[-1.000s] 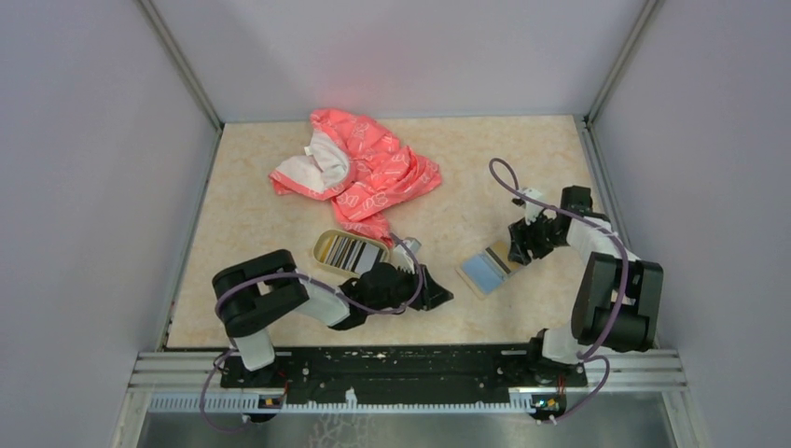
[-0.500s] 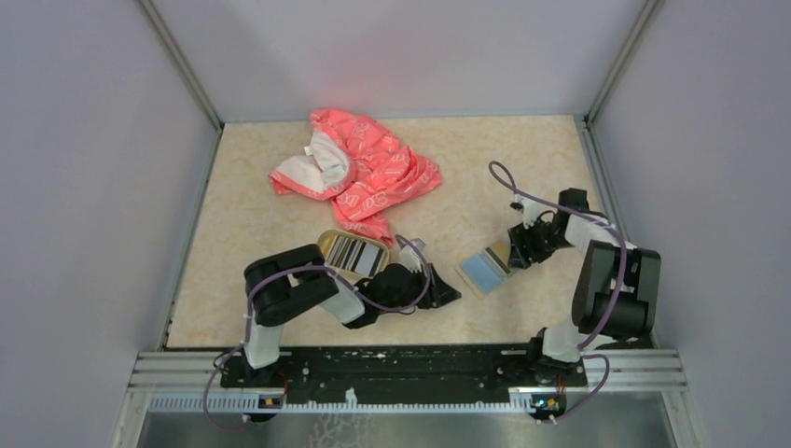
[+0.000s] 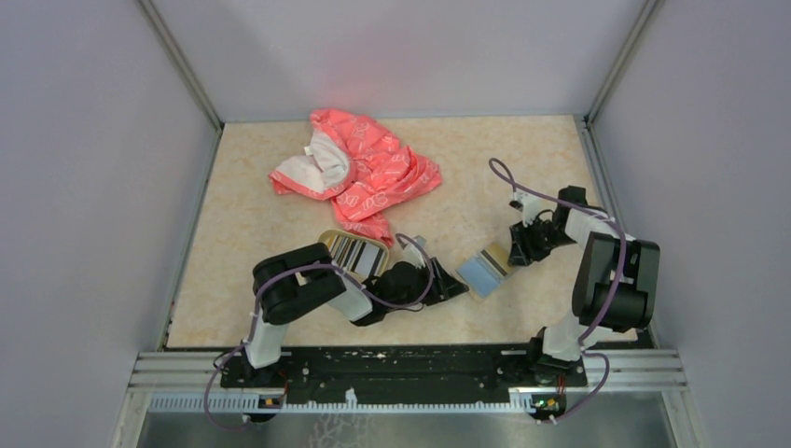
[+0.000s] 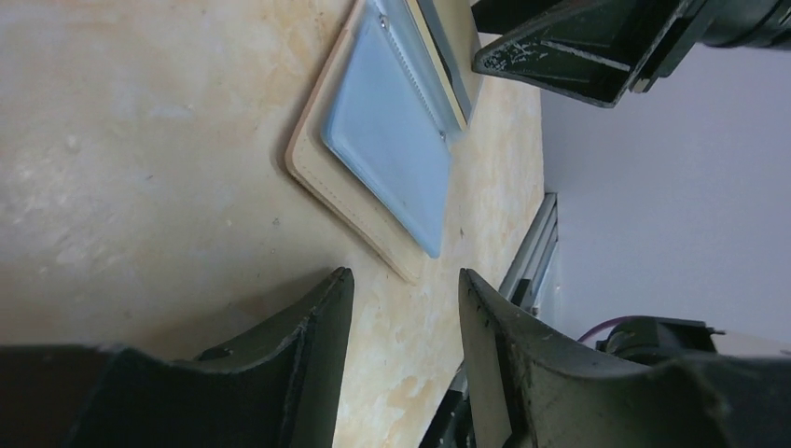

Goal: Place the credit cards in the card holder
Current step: Close the card holder at the center of the board.

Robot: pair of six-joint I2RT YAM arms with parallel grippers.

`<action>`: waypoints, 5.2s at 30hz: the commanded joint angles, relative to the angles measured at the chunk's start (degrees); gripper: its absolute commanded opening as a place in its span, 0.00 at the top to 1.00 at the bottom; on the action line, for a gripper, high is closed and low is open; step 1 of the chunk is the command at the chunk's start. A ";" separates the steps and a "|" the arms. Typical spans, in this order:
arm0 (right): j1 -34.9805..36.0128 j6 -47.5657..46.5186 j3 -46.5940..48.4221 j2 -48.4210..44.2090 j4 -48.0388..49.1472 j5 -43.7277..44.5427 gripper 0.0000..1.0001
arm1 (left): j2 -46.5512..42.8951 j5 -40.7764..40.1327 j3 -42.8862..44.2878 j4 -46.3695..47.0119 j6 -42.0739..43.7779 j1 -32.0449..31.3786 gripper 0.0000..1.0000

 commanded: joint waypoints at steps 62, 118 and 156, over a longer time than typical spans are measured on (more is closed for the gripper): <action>8.67 -3.93 2.36 3.16 -9.79 -8.17 0.63 | -2.49 7.82 5.23 7.60 23.04 -0.30 0.01; 10.71 -9.91 4.13 -6.43 -13.46 -10.60 0.93 | 5.23 13.50 18.29 -6.17 23.41 7.36 0.78; 11.04 0.32 0.87 -8.49 0.70 2.90 0.76 | 11.70 14.27 20.24 -8.04 21.06 8.35 0.86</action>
